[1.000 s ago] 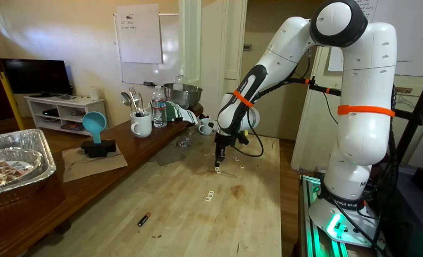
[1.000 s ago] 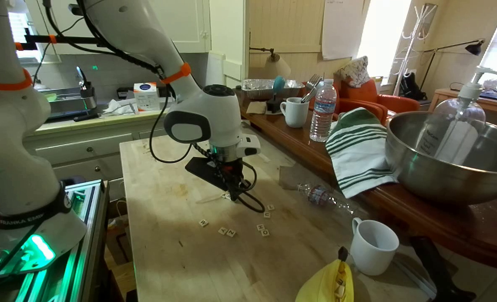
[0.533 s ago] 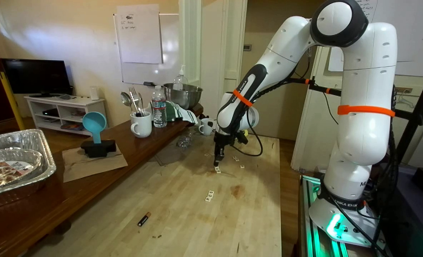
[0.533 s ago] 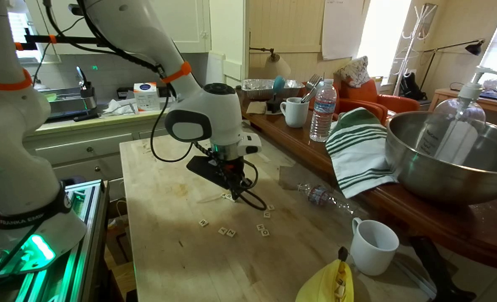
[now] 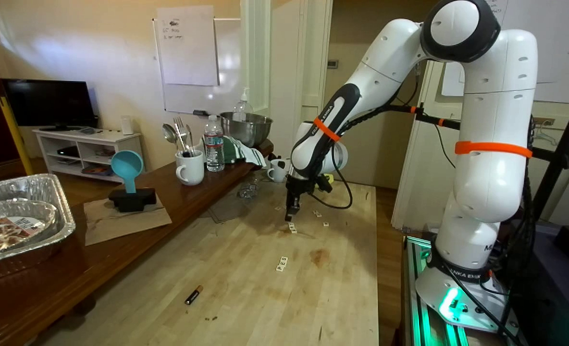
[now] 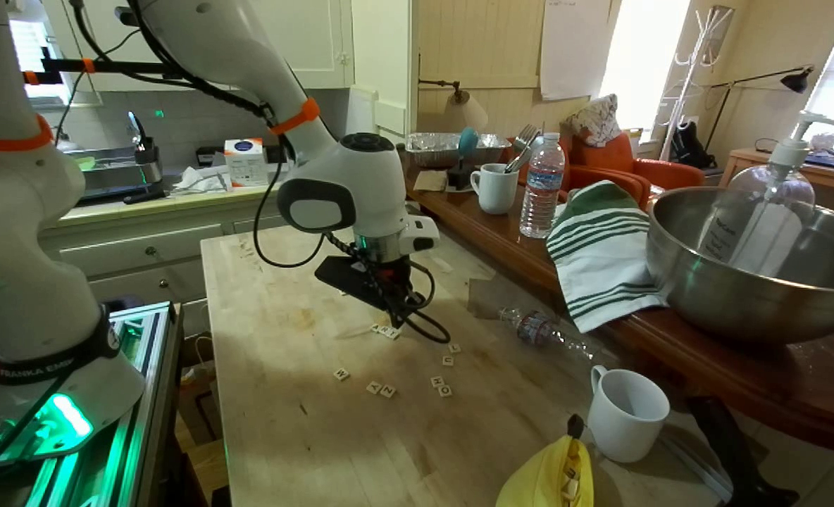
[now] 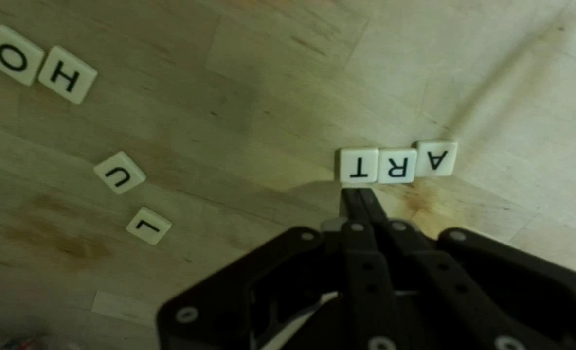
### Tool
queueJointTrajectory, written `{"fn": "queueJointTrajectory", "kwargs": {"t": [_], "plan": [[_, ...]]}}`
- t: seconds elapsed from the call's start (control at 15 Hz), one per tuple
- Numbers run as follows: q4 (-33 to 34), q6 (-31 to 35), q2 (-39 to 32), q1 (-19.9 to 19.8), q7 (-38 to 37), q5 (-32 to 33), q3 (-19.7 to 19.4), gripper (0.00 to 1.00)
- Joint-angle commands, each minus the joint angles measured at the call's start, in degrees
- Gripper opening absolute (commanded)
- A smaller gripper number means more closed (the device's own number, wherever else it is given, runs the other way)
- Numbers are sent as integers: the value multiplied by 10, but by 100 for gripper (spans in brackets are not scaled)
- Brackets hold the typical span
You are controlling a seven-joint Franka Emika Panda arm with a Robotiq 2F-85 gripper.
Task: Move three letter blocks to the far left, then move three more to the left.
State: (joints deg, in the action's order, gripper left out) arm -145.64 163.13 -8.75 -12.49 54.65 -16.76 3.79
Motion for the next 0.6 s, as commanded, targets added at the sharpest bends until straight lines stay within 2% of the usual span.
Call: {"fn": "queueJointTrajectory", "kwargs": {"t": [0.0,0.07,0.13,0.2,0.27,0.53], "plan": [[-14,-11,24,-7,30,-28,14,0],[-16,-14,28,2,21,-20,5,0],[-18,-13,32,-4,25,-23,12,9],[-21,-13,38,-3,22,-21,12,27],[-23,-16,43,7,16,-17,2,32],[-34,-22,64,19,-4,-8,-9,62]]}}
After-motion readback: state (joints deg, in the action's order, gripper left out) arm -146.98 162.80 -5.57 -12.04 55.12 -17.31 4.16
